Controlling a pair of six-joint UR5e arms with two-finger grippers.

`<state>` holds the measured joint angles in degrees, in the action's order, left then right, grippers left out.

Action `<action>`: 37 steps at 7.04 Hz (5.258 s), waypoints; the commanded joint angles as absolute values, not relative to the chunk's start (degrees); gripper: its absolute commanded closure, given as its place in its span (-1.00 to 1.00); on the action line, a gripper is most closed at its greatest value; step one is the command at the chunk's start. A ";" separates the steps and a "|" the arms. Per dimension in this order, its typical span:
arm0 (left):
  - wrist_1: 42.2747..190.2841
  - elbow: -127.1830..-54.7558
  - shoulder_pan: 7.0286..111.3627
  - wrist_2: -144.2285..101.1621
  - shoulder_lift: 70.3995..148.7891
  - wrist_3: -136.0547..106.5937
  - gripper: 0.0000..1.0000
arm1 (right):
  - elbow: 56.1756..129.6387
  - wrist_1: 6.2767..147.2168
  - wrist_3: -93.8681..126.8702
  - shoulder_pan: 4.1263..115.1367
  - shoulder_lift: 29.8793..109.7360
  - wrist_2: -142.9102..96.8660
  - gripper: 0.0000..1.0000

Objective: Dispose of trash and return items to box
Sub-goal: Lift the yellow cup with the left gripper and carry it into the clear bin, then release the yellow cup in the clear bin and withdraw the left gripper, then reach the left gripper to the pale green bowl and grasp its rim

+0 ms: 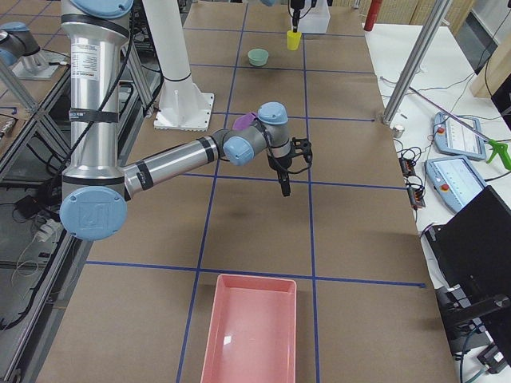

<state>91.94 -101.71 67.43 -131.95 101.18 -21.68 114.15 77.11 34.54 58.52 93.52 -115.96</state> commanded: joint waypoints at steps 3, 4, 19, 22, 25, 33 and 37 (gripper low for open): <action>85.25 -70.24 90.57 -132.28 113.77 18.10 1.00 | 113.99 77.08 34.54 58.18 93.43 -115.84 -1.00; 86.30 -64.13 92.96 -132.10 115.65 23.76 1.00 | 113.91 77.08 34.54 58.18 93.25 -115.84 -1.00; 113.16 -48.04 90.52 -140.24 117.07 12.83 -0.98 | 113.38 77.08 34.54 57.92 92.64 -115.40 -1.00; 85.05 -83.47 89.67 -140.10 109.81 6.38 -0.99 | 113.47 77.17 34.63 57.92 92.46 -115.66 -1.00; 85.43 -102.36 77.12 -140.01 98.64 -8.43 -0.99 | 113.55 77.17 34.54 57.92 92.46 -115.84 -1.00; 112.59 -109.86 54.53 -136.61 82.99 -32.62 -0.98 | 113.38 77.17 34.63 57.83 92.37 -115.84 -1.00; 115.66 -106.62 47.64 -130.69 83.84 -38.67 -0.97 | 113.29 77.08 34.63 57.74 92.37 -115.75 -1.00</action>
<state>115.45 -107.60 48.26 -131.28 83.09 -37.94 113.32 77.14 34.63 57.77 92.37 -115.78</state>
